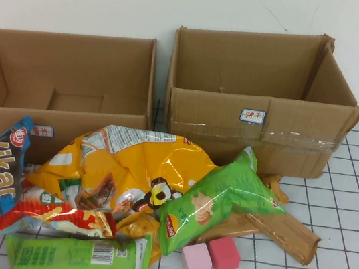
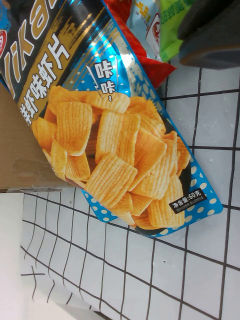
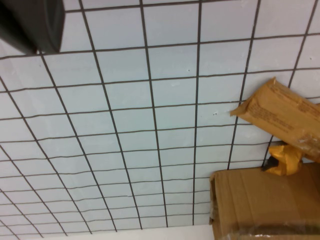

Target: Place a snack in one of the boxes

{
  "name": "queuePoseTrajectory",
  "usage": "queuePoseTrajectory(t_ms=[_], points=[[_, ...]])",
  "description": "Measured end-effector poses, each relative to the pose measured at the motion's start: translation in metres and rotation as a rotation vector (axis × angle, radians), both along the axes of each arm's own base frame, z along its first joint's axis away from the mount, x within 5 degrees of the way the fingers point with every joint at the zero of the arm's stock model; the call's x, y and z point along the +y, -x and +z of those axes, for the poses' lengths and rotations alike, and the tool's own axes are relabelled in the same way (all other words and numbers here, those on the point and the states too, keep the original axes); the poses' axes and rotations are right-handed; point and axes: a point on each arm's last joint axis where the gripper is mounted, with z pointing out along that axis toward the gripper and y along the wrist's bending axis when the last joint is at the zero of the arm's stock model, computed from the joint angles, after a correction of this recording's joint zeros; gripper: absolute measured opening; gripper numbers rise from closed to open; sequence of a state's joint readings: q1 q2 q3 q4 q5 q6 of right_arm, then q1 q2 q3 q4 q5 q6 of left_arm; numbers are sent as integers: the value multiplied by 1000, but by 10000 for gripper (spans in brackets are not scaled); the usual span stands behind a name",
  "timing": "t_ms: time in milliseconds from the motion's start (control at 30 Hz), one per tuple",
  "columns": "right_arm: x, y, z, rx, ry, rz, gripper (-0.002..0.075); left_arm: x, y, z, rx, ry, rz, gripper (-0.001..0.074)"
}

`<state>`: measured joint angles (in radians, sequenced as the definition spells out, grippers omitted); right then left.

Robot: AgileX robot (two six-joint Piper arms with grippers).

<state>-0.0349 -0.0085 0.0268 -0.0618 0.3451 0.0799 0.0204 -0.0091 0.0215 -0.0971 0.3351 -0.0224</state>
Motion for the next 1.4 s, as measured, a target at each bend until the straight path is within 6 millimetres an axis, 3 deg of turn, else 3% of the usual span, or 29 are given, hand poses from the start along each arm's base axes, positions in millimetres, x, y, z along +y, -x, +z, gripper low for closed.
queuePoseTrajectory(t_ms=[800, 867, 967, 1067, 1200, 1300, 1400], points=[[0, 0, 0, 0, 0, 0, -1, -1, 0, 0, 0, 23, -2, -1], [2, 0, 0, -2, -62, 4, -1, -5, 0, 2, -14, 192, -2, -1], [8, 0, 0, -4, -238, 8, -1, -14, -1, 6, -17, 633, 6, -1], [19, 0, 2, 3, -596, 12, -1, -19, -1, 12, -32, 903, 6, -1], [27, 0, 8, 2, -873, 28, -1, -16, -2, 18, -94, 1006, 29, -1], [28, 0, 9, -3, -883, 43, -1, -13, -3, 21, -143, 1029, 44, -1], [29, 0, 9, -6, -858, 58, -1, -14, -2, 23, -159, 877, 2, -1]])
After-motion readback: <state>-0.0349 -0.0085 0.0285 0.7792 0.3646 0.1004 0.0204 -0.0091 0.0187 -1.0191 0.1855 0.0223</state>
